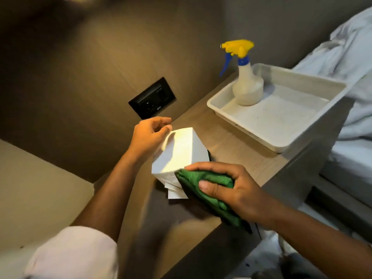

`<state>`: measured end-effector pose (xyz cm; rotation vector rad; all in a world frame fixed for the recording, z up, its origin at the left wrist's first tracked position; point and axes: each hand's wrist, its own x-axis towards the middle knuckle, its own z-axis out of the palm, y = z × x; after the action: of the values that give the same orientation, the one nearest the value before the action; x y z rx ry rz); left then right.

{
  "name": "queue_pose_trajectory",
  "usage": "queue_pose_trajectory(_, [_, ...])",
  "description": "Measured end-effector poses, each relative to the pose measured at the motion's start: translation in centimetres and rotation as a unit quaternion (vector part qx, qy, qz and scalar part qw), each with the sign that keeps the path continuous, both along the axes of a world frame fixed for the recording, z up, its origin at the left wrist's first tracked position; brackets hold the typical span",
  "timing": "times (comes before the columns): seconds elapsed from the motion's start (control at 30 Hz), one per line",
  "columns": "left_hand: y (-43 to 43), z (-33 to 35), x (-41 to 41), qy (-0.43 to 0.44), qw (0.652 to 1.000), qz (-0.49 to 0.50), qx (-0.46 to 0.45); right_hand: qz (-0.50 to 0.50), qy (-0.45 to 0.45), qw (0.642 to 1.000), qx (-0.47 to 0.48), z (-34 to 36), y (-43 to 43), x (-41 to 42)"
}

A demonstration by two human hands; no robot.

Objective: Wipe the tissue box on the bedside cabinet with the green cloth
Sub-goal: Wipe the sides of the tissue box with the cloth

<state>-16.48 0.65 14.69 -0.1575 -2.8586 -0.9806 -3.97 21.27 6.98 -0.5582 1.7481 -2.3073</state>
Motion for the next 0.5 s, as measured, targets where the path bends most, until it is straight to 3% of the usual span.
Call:
queue_pose_trajectory(0.37, [-1.6,-1.3,0.8,0.087,0.981,0.122,0.120,-0.035,-0.092,0.989,-0.108,-0.2,-0.8,-3.9])
queue_pose_trajectory(0.5, [-2.0,-1.6,3.6,0.096,0.961,0.211,0.148,0.028,-0.126,0.982,-0.137,0.5,0.8,-7.8])
